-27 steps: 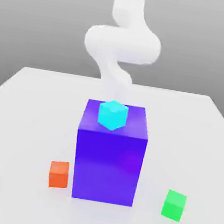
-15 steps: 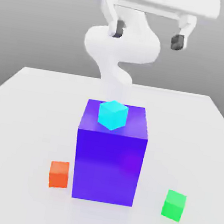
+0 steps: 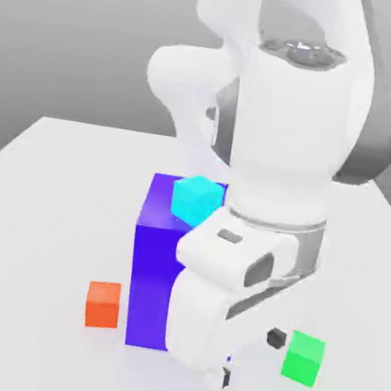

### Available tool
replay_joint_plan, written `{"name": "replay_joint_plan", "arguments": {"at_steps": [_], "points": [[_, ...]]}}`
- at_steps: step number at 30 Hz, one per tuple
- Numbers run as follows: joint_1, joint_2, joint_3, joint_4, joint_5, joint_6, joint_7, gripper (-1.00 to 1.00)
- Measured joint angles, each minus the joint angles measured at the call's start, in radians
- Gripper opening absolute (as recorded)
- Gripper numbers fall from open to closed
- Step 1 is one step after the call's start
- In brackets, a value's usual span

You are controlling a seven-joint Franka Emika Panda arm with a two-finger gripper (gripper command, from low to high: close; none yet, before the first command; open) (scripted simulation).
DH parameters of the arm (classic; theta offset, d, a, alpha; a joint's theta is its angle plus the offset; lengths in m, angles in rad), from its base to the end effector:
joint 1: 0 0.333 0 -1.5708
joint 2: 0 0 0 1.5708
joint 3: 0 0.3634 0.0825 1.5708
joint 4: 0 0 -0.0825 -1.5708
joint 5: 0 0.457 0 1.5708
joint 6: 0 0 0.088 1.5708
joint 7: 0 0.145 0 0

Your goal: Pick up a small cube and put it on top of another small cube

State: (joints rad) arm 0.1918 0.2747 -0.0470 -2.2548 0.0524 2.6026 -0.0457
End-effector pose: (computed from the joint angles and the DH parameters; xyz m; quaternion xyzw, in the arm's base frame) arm 0.6002 0.0868 0.1958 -0.9965 -0.0743 -0.0364 0.0097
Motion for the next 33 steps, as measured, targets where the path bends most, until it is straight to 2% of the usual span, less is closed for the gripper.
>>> {"name": "replay_joint_plan", "arguments": {"at_steps": [6,7,14,18,24,29,33], "points": [[-0.006,0.216,0.019,0.028,-0.020,0.116,-0.068,0.00],[-0.008,0.250,0.021,0.035,-0.019,0.142,-0.070,-1.00],[-0.008,0.257,0.021,0.037,-0.018,0.145,-0.071,-1.00],[-0.004,0.137,0.016,0.010,-0.026,0.053,-0.066,-1.00],[0.072,-0.073,0.091,-0.182,-0.083,0.034,-0.143,-1.00],[0.162,-0.245,0.175,-0.359,-0.062,0.039,-0.272,-1.00],[0.178,-0.168,0.168,-0.387,-0.085,0.144,-0.277,-1.00]]}}
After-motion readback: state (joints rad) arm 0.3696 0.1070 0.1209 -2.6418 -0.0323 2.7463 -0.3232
